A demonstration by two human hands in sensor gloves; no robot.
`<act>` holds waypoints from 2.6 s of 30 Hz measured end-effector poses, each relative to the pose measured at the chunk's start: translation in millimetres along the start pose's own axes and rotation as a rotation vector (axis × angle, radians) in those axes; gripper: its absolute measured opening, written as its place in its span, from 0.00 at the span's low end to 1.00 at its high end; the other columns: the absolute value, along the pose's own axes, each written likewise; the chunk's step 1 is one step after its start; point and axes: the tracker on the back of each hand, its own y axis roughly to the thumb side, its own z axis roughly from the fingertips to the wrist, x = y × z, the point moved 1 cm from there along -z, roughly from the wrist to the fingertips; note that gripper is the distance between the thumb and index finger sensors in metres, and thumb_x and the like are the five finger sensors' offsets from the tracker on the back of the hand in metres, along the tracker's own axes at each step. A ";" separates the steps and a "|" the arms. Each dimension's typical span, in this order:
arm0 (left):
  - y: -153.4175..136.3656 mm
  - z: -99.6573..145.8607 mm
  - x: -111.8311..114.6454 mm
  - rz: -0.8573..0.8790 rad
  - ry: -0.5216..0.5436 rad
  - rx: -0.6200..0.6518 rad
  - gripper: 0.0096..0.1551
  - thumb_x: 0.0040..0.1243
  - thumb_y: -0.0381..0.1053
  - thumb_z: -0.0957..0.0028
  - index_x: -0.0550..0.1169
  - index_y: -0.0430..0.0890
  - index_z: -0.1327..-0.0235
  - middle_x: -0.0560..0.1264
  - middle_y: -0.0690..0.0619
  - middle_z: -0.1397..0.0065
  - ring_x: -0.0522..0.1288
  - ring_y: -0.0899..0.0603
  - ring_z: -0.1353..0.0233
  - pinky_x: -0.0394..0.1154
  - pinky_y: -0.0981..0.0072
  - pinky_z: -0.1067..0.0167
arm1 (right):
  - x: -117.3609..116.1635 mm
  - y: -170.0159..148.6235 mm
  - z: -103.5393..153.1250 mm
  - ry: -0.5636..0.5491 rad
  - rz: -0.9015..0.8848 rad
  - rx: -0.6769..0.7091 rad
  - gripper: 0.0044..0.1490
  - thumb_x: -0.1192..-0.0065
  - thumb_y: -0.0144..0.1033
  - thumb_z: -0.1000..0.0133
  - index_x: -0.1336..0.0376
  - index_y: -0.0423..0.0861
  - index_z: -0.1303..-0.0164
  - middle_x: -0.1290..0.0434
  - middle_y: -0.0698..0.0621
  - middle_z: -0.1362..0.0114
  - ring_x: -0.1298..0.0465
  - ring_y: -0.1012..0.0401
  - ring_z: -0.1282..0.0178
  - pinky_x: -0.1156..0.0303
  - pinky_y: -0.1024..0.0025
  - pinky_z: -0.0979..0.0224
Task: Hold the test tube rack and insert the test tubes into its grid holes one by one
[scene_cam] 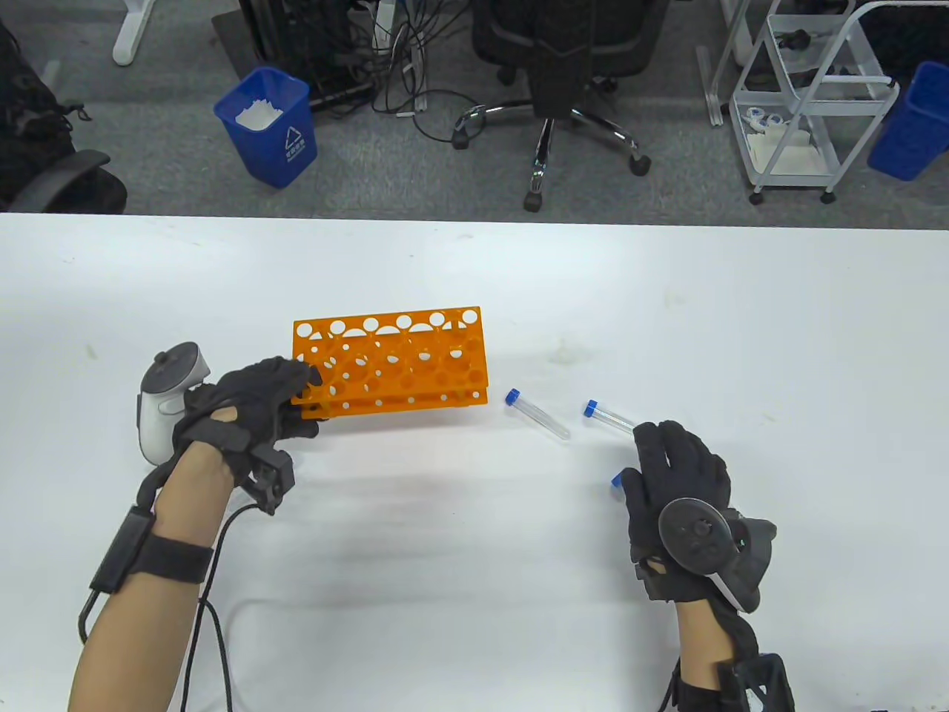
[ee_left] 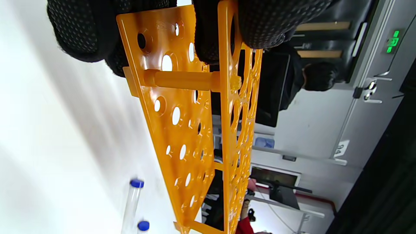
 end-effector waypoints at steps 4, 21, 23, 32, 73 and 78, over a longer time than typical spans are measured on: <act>-22.6 24.2 14.4 0.014 -0.015 0.006 0.21 0.55 0.58 0.49 0.76 0.48 0.49 0.61 0.31 0.28 0.77 0.29 0.37 0.77 0.43 0.41 | -3.7 -2.9 -1.7 0.020 0.023 -0.022 0.39 0.40 0.48 0.50 0.38 0.44 0.29 0.34 0.36 0.22 0.29 0.36 0.28 0.32 0.31 0.32; -83.2 65.0 54.6 -0.035 -0.031 0.024 0.20 0.58 0.59 0.50 0.76 0.48 0.51 0.62 0.32 0.29 0.78 0.30 0.38 0.78 0.45 0.42 | -33.2 22.8 -26.8 0.138 0.318 0.010 0.29 0.26 0.41 0.55 0.27 0.52 0.42 0.25 0.40 0.29 0.21 0.42 0.38 0.23 0.41 0.40; -83.2 66.9 55.3 -0.037 -0.031 0.027 0.20 0.58 0.59 0.50 0.76 0.49 0.52 0.62 0.32 0.29 0.78 0.31 0.38 0.78 0.45 0.43 | -45.0 28.4 -34.1 0.216 0.365 0.003 0.29 0.25 0.40 0.56 0.27 0.52 0.43 0.24 0.40 0.31 0.20 0.42 0.41 0.22 0.43 0.43; -82.7 69.8 49.4 -0.005 -0.033 0.046 0.20 0.57 0.59 0.49 0.76 0.49 0.51 0.62 0.32 0.29 0.78 0.31 0.38 0.77 0.45 0.42 | -84.4 31.4 -34.3 0.385 0.561 -0.007 0.32 0.23 0.42 0.57 0.27 0.51 0.41 0.21 0.41 0.34 0.18 0.45 0.47 0.20 0.48 0.48; -86.1 68.3 53.0 0.008 -0.055 0.026 0.20 0.57 0.59 0.49 0.76 0.49 0.51 0.61 0.32 0.29 0.77 0.31 0.37 0.77 0.45 0.42 | 80.5 149.8 -40.8 0.000 -0.074 0.220 0.31 0.26 0.30 0.57 0.27 0.47 0.41 0.22 0.40 0.34 0.16 0.43 0.44 0.18 0.45 0.42; -86.8 67.8 54.8 0.005 -0.065 0.022 0.20 0.57 0.59 0.49 0.76 0.49 0.51 0.61 0.32 0.29 0.77 0.31 0.37 0.77 0.45 0.42 | 101.6 192.7 -40.8 -0.019 -0.195 0.315 0.31 0.24 0.32 0.58 0.27 0.46 0.42 0.20 0.39 0.36 0.15 0.44 0.47 0.16 0.47 0.46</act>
